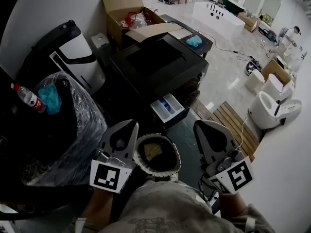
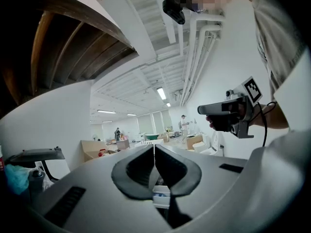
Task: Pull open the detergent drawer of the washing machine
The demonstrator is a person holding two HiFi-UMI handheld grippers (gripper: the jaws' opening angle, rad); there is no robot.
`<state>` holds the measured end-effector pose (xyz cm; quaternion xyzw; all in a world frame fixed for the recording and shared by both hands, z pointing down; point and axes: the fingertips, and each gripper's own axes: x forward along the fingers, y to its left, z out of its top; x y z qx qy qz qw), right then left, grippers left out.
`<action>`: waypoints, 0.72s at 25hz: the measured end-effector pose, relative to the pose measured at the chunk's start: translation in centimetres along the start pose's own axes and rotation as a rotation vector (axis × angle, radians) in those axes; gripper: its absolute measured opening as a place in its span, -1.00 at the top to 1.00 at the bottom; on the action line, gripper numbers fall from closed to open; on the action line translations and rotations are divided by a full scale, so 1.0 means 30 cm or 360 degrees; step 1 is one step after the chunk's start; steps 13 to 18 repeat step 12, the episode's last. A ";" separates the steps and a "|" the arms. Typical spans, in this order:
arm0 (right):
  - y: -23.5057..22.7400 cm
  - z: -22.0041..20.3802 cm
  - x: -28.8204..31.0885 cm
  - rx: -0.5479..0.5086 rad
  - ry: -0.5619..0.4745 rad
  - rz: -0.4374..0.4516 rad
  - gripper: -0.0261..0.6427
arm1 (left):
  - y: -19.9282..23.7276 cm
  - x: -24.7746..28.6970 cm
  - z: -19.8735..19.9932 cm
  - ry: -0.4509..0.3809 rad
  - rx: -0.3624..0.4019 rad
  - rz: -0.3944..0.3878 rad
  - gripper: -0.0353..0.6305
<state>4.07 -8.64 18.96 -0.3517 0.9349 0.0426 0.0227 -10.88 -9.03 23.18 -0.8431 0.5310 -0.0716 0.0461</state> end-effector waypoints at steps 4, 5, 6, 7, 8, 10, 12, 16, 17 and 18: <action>0.002 -0.004 0.005 -0.0011 0.0020 0.0015 0.83 | -0.003 0.003 0.004 0.0000 -0.0004 -0.0001 0.83; 0.004 -0.005 0.007 -0.0018 0.0029 0.0024 0.83 | -0.002 0.003 0.006 -0.0002 -0.0007 0.0000 0.83; 0.007 -0.007 0.009 -0.0026 0.0037 0.0032 0.83 | 0.000 0.002 0.007 -0.0003 -0.0010 0.0002 0.83; 0.009 -0.008 0.011 -0.0033 0.0043 0.0037 0.83 | 0.001 0.002 0.007 -0.0004 -0.0010 0.0002 0.83; 0.011 -0.009 0.013 -0.0037 0.0047 0.0039 0.83 | 0.002 0.002 0.006 -0.0004 -0.0008 0.0001 0.83; 0.011 -0.010 0.014 -0.0042 0.0052 0.0038 0.83 | 0.001 0.002 0.005 -0.0002 -0.0001 -0.0001 0.83; 0.011 -0.011 0.016 -0.0044 0.0054 0.0035 0.83 | 0.001 0.003 0.003 0.0000 0.0008 -0.0003 0.83; 0.011 -0.011 0.016 -0.0044 0.0054 0.0035 0.83 | 0.001 0.003 0.003 0.0000 0.0008 -0.0003 0.83; 0.011 -0.011 0.016 -0.0044 0.0054 0.0035 0.83 | 0.001 0.003 0.003 0.0000 0.0008 -0.0003 0.83; 0.011 -0.011 0.016 -0.0044 0.0054 0.0035 0.83 | 0.001 0.003 0.003 0.0000 0.0008 -0.0003 0.83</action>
